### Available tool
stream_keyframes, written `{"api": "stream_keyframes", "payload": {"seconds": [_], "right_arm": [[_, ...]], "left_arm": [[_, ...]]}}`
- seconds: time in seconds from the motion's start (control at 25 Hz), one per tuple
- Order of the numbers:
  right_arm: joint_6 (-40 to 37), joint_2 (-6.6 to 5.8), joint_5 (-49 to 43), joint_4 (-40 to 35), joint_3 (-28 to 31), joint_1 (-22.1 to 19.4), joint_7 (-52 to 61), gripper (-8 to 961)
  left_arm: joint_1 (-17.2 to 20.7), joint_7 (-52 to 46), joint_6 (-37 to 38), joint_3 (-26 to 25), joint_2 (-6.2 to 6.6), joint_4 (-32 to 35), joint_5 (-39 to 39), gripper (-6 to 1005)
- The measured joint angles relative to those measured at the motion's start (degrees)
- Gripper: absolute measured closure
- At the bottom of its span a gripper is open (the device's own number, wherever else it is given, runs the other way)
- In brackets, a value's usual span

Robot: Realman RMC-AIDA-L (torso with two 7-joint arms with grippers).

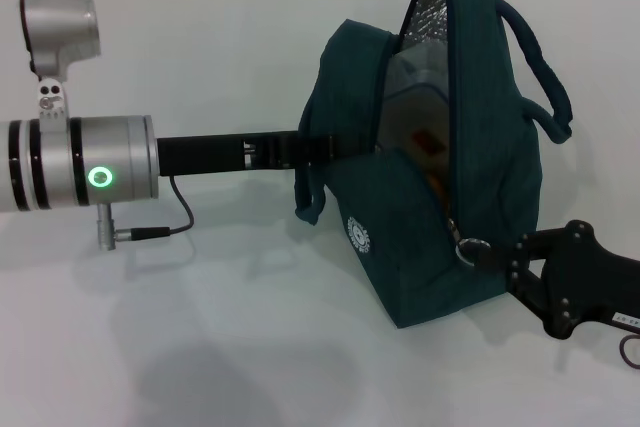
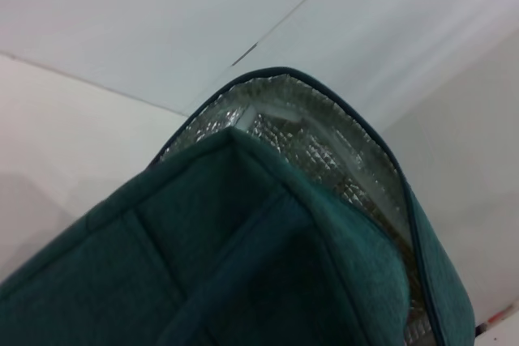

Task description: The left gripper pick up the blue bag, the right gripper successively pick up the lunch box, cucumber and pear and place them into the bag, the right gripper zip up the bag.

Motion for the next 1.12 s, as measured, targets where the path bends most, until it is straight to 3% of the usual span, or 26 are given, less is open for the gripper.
{"api": "stream_keyframes", "payload": {"seconds": [0.24, 0.32, 0.56, 0.92, 1.12], "right_arm": [[-2.8, -0.14, 0.1, 0.1, 1.3, -0.4, -1.0, 946], [-3.4, -0.23, 0.1, 0.1, 1.6, -0.7, -1.0, 946], [-5.8, -0.33, 0.1, 0.0, 4.4, -0.8, -1.5, 946], [-7.2, 0.15, 2.6, -1.7, 6.6, 2.6, -1.1, 946], [-8.5, 0.36, 6.7, -2.5, 6.1, 6.2, -1.1, 946]], "left_arm": [[0.5, 4.7, 0.0, -0.9, 0.06, 0.1, 0.0, 940], [0.6, 5.5, 0.0, -1.0, 0.17, 0.2, 0.0, 710], [2.7, 7.4, 0.1, -1.0, 0.26, 4.3, -0.5, 468], [7.5, 14.8, 0.2, -1.0, 1.0, 5.3, -12.1, 333], [9.5, 16.6, 0.1, -3.0, 1.12, 5.0, -13.7, 306]]}}
